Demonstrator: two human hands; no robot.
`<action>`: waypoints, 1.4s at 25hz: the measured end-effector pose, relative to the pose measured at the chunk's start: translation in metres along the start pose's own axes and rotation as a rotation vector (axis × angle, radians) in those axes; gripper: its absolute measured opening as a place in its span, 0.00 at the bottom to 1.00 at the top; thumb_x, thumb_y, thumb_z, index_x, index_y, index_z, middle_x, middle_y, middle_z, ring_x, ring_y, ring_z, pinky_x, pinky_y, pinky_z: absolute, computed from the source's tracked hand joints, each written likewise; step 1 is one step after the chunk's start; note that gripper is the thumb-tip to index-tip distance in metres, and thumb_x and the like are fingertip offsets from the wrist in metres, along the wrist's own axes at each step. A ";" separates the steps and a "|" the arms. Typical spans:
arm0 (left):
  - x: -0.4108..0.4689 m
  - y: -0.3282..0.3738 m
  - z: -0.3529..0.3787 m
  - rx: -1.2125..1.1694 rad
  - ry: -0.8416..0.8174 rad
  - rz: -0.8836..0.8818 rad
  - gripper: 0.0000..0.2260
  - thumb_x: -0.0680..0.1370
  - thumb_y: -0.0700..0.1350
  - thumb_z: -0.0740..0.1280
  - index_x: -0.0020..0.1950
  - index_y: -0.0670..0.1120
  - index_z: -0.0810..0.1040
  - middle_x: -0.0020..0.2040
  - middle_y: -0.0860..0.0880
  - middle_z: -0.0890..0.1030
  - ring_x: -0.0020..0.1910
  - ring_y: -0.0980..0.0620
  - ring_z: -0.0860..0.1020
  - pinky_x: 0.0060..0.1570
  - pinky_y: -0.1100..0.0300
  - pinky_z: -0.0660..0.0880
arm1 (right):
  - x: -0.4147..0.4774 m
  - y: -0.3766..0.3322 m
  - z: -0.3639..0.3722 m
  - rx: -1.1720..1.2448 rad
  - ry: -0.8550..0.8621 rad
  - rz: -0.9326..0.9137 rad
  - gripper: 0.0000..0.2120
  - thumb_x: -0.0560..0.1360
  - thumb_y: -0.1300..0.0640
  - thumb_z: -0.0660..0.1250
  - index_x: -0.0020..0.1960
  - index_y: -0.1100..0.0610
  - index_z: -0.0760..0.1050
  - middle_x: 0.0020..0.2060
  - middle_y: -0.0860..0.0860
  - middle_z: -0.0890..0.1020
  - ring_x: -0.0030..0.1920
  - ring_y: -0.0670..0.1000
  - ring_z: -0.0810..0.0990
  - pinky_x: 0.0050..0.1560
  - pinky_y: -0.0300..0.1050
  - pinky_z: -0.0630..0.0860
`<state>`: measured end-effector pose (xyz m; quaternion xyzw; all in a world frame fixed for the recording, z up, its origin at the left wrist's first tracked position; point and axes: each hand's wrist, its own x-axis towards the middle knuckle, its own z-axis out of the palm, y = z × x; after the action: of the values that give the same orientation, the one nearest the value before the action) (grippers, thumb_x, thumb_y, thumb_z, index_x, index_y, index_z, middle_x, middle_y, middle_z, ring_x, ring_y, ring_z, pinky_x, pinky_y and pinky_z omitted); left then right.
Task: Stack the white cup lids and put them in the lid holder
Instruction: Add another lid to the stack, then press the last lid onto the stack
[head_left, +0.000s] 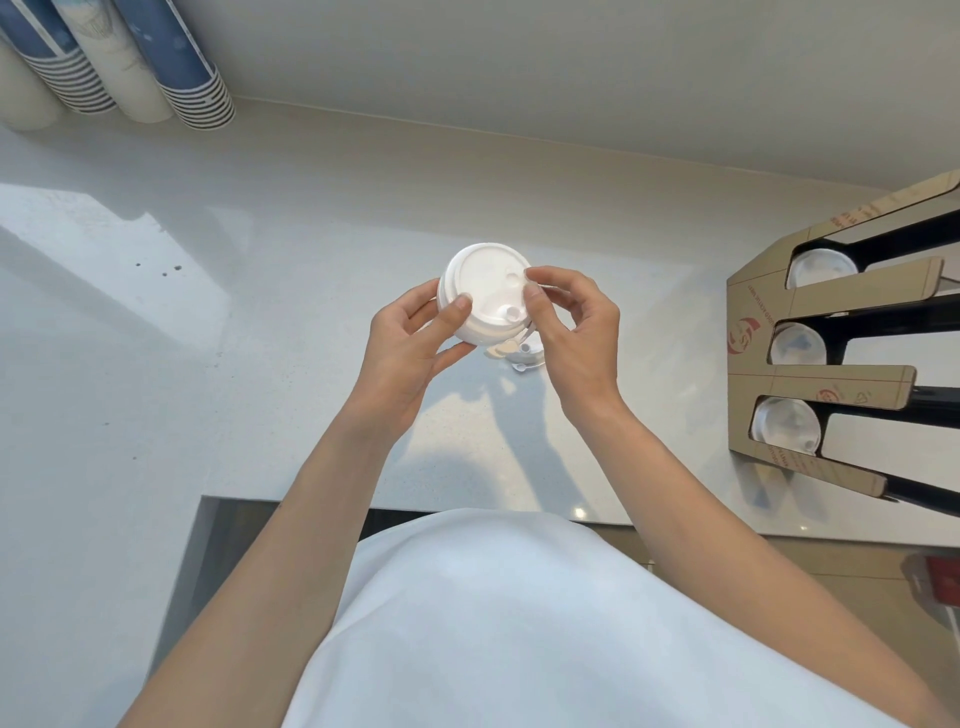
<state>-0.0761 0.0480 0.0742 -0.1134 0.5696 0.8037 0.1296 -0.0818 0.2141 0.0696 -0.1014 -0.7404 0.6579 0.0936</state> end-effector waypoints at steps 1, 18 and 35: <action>0.000 -0.001 0.001 0.001 -0.006 0.000 0.17 0.80 0.43 0.69 0.69 0.41 0.77 0.63 0.41 0.83 0.64 0.45 0.81 0.56 0.55 0.81 | 0.001 0.000 -0.002 -0.005 -0.001 -0.006 0.05 0.77 0.59 0.70 0.51 0.52 0.81 0.55 0.56 0.83 0.54 0.50 0.83 0.50 0.39 0.80; 0.010 -0.002 0.015 -0.010 -0.027 -0.003 0.14 0.83 0.40 0.65 0.68 0.43 0.77 0.60 0.45 0.84 0.64 0.44 0.81 0.59 0.53 0.81 | 0.007 0.000 -0.016 0.010 -0.010 -0.022 0.08 0.74 0.61 0.73 0.48 0.49 0.80 0.55 0.54 0.80 0.56 0.48 0.81 0.44 0.36 0.78; 0.017 -0.015 -0.011 0.001 0.145 -0.033 0.17 0.81 0.40 0.67 0.70 0.40 0.76 0.63 0.42 0.83 0.64 0.45 0.81 0.57 0.54 0.81 | 0.055 0.111 -0.030 -0.866 -0.439 0.189 0.38 0.74 0.50 0.73 0.77 0.56 0.59 0.74 0.55 0.66 0.74 0.57 0.65 0.69 0.51 0.66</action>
<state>-0.0862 0.0442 0.0515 -0.1806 0.5759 0.7908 0.1011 -0.1235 0.2707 -0.0367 -0.0567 -0.9355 0.3014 -0.1754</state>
